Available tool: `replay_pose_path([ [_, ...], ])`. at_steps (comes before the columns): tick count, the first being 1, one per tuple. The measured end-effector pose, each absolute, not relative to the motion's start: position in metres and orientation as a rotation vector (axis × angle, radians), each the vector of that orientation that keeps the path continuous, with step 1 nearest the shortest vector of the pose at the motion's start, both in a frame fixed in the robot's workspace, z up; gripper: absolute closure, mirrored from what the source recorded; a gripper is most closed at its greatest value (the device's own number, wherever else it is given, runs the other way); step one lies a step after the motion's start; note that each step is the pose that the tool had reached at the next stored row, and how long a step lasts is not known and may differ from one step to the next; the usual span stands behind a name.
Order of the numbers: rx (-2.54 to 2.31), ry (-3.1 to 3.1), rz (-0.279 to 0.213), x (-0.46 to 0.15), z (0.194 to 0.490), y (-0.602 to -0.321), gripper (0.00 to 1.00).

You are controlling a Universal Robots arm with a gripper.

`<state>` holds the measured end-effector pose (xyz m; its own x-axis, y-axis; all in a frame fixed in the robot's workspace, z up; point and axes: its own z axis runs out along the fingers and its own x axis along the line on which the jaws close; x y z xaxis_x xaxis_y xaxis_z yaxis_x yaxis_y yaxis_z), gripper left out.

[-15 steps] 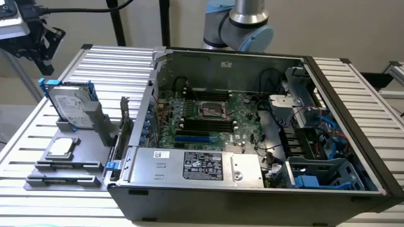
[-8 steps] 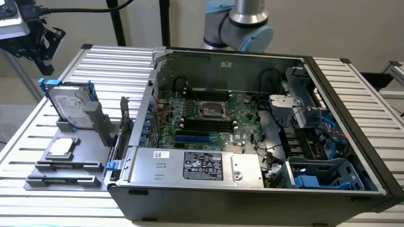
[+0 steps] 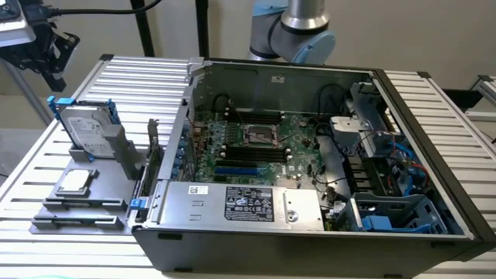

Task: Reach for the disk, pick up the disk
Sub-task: 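Pick up the disk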

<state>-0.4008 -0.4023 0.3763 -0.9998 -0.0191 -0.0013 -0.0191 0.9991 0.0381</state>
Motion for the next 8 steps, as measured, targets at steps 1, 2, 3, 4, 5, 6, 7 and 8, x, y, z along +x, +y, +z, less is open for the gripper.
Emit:
replay_pose_path([
  [1, -0.03, 3.139, 0.06, -0.402, 0.376, -0.4, 0.89],
  [2, -0.03, 3.139, 0.06, -0.404, 0.376, -0.398, 0.89],
  [3, -0.03, 3.139, 0.059, -0.406, 0.376, -0.396, 0.89],
  [4, -0.03, 3.138, 0.058, -0.409, 0.376, -0.394, 0.89],
  [5, -0.03, 3.138, 0.056, -0.411, 0.376, -0.392, 0.89],
  [6, -0.03, 3.138, 0.054, -0.413, 0.375, -0.39, 0.89],
  [7, -0.03, 3.138, 0.051, -0.415, 0.375, -0.388, 0.89],
  [8, -0.03, 3.138, 0.048, -0.417, 0.375, -0.386, 0.89],
])
